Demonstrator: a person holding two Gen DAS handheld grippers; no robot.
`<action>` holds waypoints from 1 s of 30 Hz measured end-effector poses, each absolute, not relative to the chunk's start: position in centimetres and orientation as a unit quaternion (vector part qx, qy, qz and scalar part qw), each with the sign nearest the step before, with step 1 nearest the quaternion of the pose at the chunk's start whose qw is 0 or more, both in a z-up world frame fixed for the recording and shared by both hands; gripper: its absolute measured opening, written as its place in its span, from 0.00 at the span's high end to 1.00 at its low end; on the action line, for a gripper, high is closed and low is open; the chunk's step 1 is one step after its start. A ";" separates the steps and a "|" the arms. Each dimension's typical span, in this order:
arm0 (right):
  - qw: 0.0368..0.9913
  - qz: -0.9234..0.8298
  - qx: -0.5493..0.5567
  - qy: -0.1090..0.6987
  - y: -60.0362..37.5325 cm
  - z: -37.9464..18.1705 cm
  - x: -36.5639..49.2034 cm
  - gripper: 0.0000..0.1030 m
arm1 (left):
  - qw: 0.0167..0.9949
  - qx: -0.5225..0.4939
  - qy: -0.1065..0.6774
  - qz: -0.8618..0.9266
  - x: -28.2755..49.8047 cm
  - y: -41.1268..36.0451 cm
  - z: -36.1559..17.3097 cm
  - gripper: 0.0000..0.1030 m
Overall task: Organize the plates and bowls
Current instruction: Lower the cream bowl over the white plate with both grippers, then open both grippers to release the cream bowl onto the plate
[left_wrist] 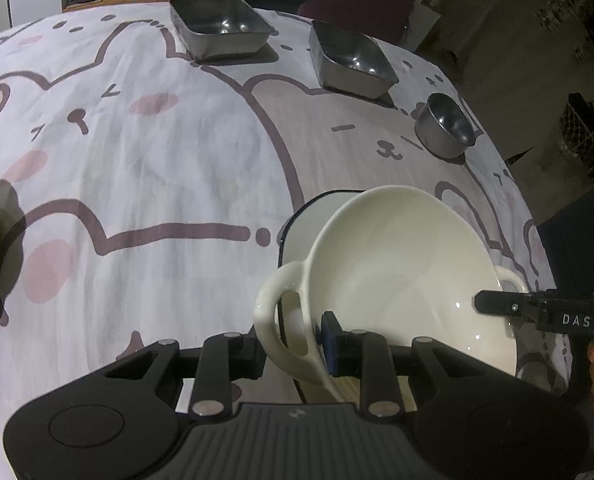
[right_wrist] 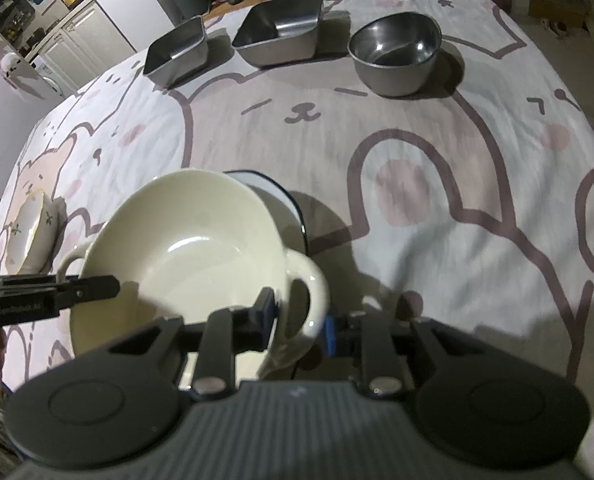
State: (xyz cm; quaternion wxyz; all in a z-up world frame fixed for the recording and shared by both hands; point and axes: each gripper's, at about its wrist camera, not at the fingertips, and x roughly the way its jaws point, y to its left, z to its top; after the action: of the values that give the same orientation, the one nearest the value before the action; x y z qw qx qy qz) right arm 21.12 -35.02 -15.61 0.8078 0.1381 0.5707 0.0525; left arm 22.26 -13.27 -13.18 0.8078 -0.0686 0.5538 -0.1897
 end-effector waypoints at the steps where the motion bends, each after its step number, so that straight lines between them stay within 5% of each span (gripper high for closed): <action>1: 0.809 0.054 0.137 0.569 -34.9 -15.6 21.1 0.71 | 0.807 -0.070 0.554 -0.191 22.2 -13.2 -13.2 0.72; 24: 0.818 0.059 0.102 0.563 -34.5 -15.4 21.2 0.68 | 0.802 -0.064 0.559 -0.201 22.0 -13.2 -13.2 0.67; 26: 0.819 0.058 0.095 0.562 -34.4 -15.4 21.2 0.65 | 0.801 -0.067 0.560 -0.202 22.0 -13.2 -13.0 0.56; 30: 0.818 0.052 0.088 0.566 -34.7 -15.3 21.2 0.36 | 0.805 -0.067 0.554 -0.202 21.7 -13.0 -12.6 0.32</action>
State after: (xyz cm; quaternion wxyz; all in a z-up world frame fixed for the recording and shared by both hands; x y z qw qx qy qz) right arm 21.17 -34.66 -15.32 0.8178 0.0875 0.5664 0.0523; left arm 21.69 -12.98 -12.62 0.8049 -0.0669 0.5538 -0.2022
